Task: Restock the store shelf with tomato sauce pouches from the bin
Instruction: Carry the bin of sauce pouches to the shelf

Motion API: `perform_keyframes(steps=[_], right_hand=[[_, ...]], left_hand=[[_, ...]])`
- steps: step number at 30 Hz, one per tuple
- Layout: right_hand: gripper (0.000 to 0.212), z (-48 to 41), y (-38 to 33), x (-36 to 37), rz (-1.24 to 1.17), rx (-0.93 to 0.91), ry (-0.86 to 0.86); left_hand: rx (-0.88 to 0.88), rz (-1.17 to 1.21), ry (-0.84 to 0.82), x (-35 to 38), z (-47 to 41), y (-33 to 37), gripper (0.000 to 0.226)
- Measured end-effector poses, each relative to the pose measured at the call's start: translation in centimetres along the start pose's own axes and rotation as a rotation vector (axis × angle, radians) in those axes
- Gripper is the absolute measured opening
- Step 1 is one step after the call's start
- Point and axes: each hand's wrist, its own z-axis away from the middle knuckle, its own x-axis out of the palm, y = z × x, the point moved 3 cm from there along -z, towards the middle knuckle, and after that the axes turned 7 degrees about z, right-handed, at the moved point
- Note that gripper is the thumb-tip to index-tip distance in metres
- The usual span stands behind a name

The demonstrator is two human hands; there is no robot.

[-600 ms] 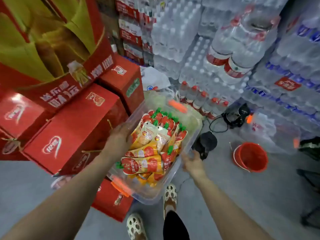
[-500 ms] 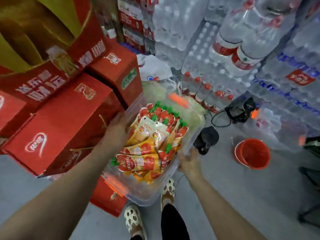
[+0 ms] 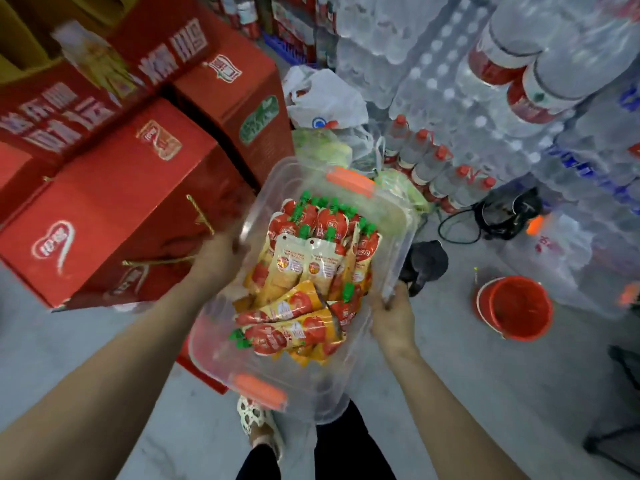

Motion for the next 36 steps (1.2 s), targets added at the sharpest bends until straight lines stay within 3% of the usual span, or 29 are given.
perform_keyframes(steps=[6, 9, 15, 20, 26, 31, 36], right_hand=[[0.034, 2.4, 1.2, -3.2, 0.065, -0.134, 0.032], [0.034, 5.4, 2.5, -3.5, 0.091, -0.201, 0.033], [0.024, 16.2, 4.1, -1.1, 0.098, -0.382, 0.000], [0.027, 25.3, 3.9, 5.2, 0.160, -0.511, -0.064], [0.017, 33.3, 2.1, 15.8, 0.250, -0.578, -0.240], [0.032, 36.6, -1.6, 25.6, 0.381, -0.624, -0.344], [0.033, 36.9, -7.7, 34.9, 0.443, -0.687, -0.404]], left_hand=[[-0.176, 0.453, -0.033, 1.4, 11.2, -2.6, 0.036], [-0.147, 0.642, -0.028, 0.9, 16.7, -2.9, 0.033], [-0.100, 0.818, 0.167, -1.8, 28.8, -7.9, 0.039], [-0.144, 0.924, 0.255, -5.3, 38.2, -16.7, 0.050], [-0.227, 1.008, 0.401, -10.7, 46.7, -27.2, 0.038], [-0.366, 1.038, 0.567, -14.7, 49.4, -35.9, 0.040], [-0.472, 1.069, 0.662, -18.8, 47.9, -43.5, 0.053]])
